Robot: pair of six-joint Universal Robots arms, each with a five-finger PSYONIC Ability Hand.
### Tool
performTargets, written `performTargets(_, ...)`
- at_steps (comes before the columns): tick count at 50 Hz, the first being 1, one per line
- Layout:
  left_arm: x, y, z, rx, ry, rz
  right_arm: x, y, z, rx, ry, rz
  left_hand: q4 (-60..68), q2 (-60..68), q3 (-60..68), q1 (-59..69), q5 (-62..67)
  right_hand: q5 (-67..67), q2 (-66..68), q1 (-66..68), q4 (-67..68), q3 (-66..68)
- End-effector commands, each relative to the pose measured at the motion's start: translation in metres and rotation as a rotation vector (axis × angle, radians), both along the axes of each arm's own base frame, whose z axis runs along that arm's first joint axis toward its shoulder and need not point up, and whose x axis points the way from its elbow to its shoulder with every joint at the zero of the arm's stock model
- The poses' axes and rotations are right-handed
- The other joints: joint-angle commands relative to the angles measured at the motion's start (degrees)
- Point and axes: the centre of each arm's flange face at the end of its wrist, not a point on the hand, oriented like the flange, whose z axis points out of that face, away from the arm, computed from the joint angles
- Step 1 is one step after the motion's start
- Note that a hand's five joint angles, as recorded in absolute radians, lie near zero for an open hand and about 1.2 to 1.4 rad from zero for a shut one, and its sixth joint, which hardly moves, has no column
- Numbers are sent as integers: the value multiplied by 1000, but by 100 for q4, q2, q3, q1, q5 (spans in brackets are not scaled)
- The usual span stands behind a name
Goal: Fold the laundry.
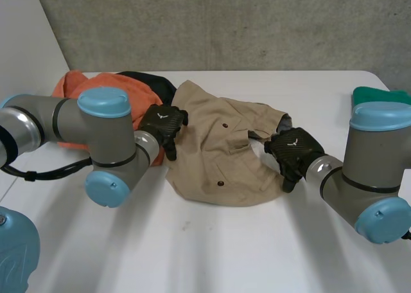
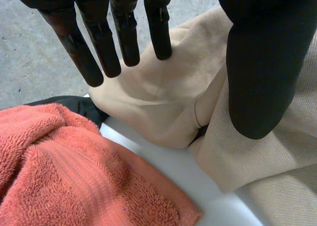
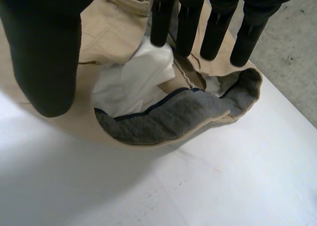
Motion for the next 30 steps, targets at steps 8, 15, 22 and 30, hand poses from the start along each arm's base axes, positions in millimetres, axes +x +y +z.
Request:
performTargets(8, 22, 1, 76, -47, 111, 42, 15, 29, 23, -64, 139, 194, -357, -440, -448, -355, -302, -518, -745, -796, -646, -762)
performTargets(15, 39, 10, 89, -3, 140, 70, 21, 40, 6, -113, 241, 275, -644, -726, -734, -642, -588, -249, -476, -527, -377, -494)
performTargets(22, 49, 24, 86, 36, 137, 76, 26, 29, -18, -176, 274, 279, -811, -894, -902, -809, -756, 1109, 882, 831, 981, 864)
performTargets(30, 53, 34, 82, 56, 129, 76, 32, 17, -19, -276, 234, 253, -1014, -1097, -1105, -1012, -959, 5776, 5549, 5498, 5647, 5531)
